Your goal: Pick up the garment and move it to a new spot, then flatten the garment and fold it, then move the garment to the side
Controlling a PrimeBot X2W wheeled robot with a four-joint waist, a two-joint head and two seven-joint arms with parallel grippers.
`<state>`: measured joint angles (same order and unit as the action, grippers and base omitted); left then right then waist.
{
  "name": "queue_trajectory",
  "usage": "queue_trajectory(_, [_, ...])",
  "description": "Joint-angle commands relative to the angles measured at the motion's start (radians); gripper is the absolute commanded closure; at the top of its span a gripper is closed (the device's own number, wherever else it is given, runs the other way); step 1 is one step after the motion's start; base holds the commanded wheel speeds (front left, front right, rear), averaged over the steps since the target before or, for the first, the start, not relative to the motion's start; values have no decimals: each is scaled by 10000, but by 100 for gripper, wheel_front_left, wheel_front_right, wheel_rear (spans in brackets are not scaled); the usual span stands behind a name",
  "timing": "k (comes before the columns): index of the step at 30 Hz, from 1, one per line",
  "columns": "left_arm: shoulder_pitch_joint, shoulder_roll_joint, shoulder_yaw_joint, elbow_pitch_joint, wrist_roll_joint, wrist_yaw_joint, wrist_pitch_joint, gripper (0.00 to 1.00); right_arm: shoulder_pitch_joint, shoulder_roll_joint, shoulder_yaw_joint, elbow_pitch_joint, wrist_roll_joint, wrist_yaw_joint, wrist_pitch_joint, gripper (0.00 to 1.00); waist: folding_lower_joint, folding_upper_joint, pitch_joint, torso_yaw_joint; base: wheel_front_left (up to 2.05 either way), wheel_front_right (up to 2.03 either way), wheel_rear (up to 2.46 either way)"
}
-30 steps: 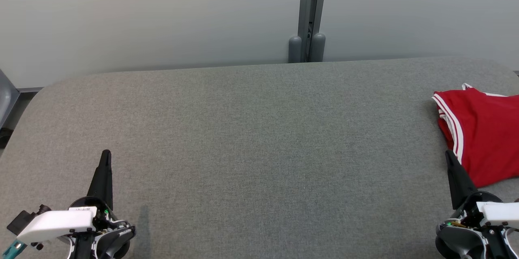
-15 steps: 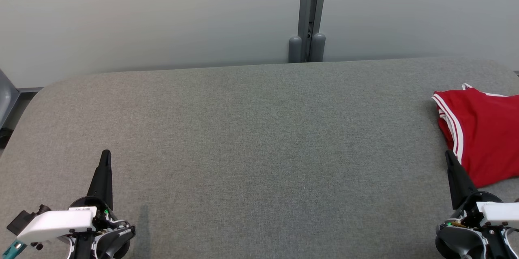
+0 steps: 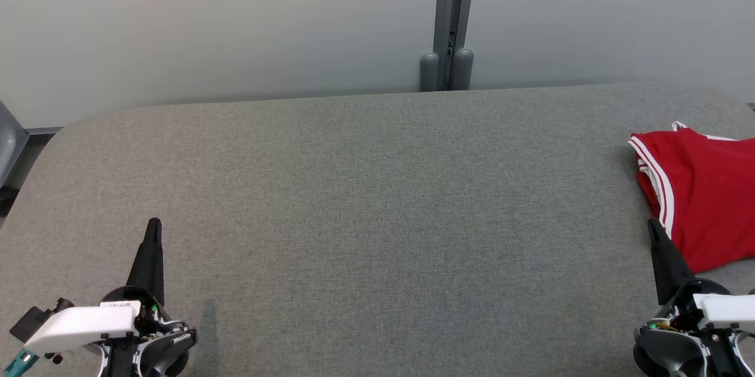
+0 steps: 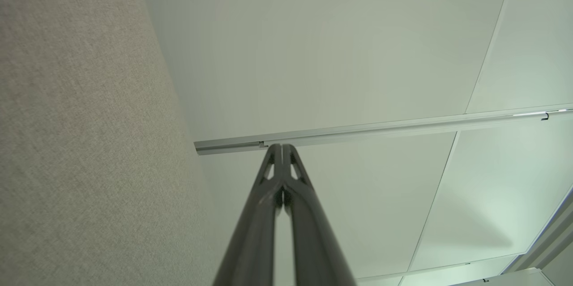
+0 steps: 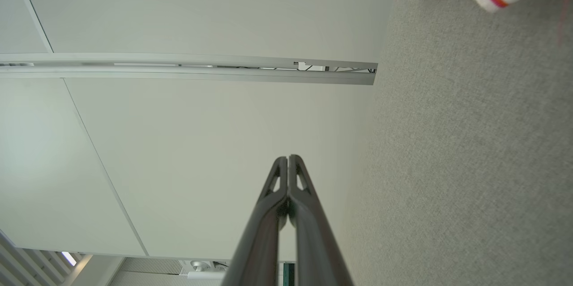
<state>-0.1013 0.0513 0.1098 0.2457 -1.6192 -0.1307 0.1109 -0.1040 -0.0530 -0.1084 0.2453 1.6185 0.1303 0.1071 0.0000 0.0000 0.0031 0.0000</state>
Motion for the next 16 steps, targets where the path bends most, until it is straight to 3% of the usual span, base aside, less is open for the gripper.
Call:
queue_trajectory(1, [-152, 19, 39, 11, 56, -37, 16, 100, -102, -20, -26, 23, -44, 7, 72, 100, 0, 0, 0, 0, 0, 0, 0])
queue_trajectory(16, [-154, 13, 52, 11, 69, -37, 29, 100, -103, -15, -36, 24, -47, 7, 64, 100, 0, 0, 0, 0, 0, 0, 0])
